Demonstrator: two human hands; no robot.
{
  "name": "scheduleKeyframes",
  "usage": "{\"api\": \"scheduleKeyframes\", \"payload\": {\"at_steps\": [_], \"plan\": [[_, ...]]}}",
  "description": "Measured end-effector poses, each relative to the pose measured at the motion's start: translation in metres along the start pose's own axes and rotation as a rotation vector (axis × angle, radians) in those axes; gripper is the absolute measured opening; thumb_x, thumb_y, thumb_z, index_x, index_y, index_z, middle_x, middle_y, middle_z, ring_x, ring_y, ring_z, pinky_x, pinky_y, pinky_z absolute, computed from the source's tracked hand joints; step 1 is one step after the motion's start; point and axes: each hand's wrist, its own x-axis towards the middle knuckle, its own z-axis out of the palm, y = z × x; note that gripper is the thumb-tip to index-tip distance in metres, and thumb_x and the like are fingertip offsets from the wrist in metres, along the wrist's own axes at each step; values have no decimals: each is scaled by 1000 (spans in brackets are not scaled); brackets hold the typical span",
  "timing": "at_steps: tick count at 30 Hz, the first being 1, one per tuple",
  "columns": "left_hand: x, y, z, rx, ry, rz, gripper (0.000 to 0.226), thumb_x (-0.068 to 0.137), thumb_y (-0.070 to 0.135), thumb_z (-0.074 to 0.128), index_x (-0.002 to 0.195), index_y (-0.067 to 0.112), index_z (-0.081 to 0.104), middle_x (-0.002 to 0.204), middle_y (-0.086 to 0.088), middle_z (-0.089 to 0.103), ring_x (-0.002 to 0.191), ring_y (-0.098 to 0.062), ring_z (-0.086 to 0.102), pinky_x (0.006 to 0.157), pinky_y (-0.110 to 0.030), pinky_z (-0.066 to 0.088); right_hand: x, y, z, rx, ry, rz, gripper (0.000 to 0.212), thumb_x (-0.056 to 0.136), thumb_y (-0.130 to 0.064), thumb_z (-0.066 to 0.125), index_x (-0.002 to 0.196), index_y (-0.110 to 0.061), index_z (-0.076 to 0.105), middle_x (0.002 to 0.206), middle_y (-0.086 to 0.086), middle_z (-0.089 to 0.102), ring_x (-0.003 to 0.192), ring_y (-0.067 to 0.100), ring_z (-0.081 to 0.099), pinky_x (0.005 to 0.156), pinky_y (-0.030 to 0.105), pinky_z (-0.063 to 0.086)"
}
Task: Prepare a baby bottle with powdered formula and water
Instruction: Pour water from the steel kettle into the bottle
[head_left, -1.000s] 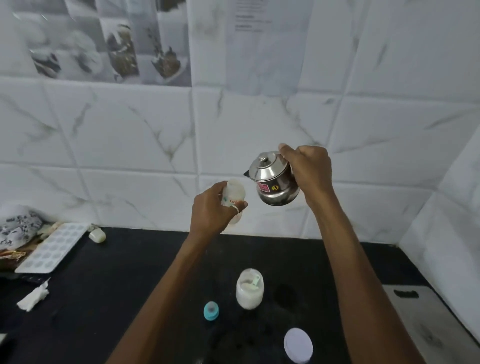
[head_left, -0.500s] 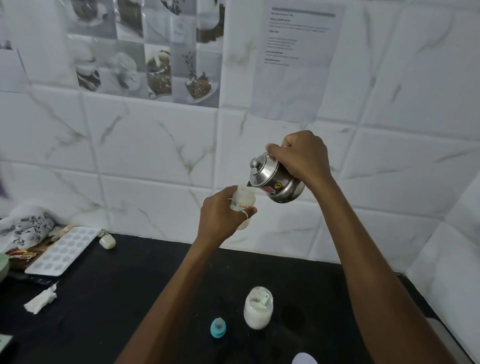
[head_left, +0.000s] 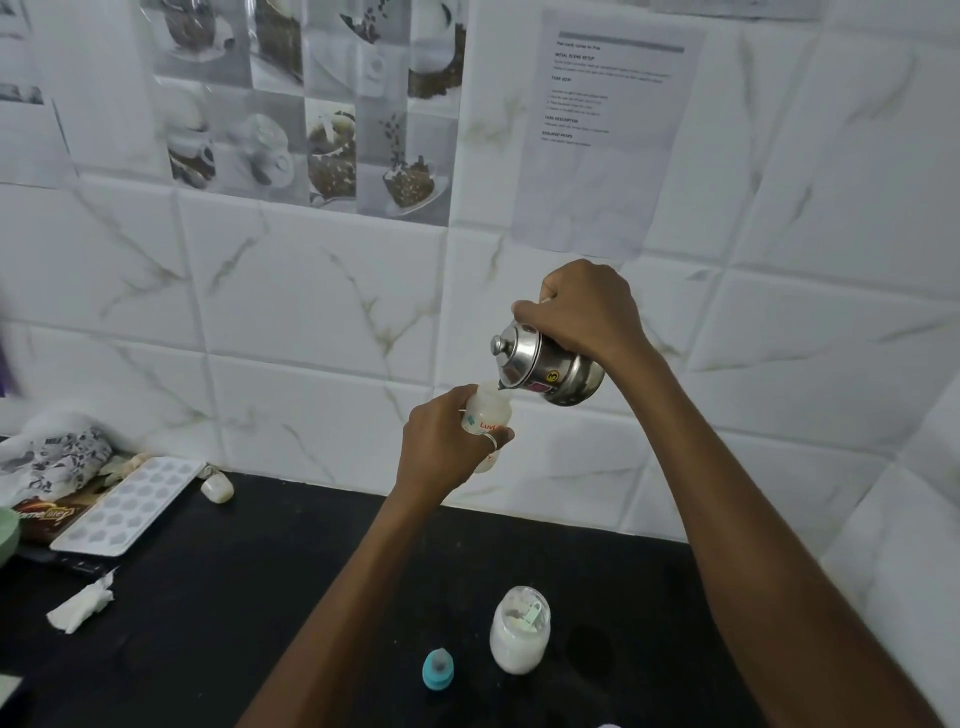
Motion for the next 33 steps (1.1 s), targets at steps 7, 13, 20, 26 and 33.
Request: {"api": "scheduleKeyframes", "payload": {"at_steps": [7, 13, 20, 26, 33], "plan": [[4, -3, 4, 13, -5, -18, 67, 74, 47, 85, 132, 23, 62, 114, 4, 72, 99, -17, 67, 88, -31, 54, 3, -5, 7, -45, -6, -74, 34, 71, -38, 70, 57, -10, 59, 63, 11, 64, 58, 20, 51, 55, 28, 39], [9, -3, 5, 5, -4, -33, 66, 73, 47, 86, 130, 24, 63, 113, 5, 73, 99, -16, 68, 90, -34, 54, 6, -7, 7, -73, -12, -104, 33, 72, -38, 69, 55, -14, 56, 56, 5, 58, 59, 22, 52, 56, 28, 38], [12, -4, 6, 15, 9, -14, 66, 74, 46, 86, 130, 22, 63, 113, 3, 73, 99, -18, 68, 89, -35, 55, 9, -11, 4, -108, -20, -138, 36, 74, -38, 71, 53, -21, 48, 55, -5, 50, 66, 23, 55, 58, 26, 33], [15, -6, 8, 16, 13, -8, 67, 74, 46, 86, 131, 22, 63, 116, 3, 73, 101, -17, 68, 86, -29, 53, 13, -15, 2, -125, -17, -164, 35, 74, -38, 71, 53, -20, 48, 55, -5, 50, 65, 23, 53, 55, 25, 29], [16, -9, 9, 24, 17, -14, 69, 73, 47, 86, 132, 22, 62, 117, 3, 73, 102, -17, 68, 89, -32, 54, 17, -16, 2, -136, -17, -185, 37, 74, -38, 71, 52, -20, 46, 52, -5, 47, 58, 18, 47, 53, 23, 27]]}}
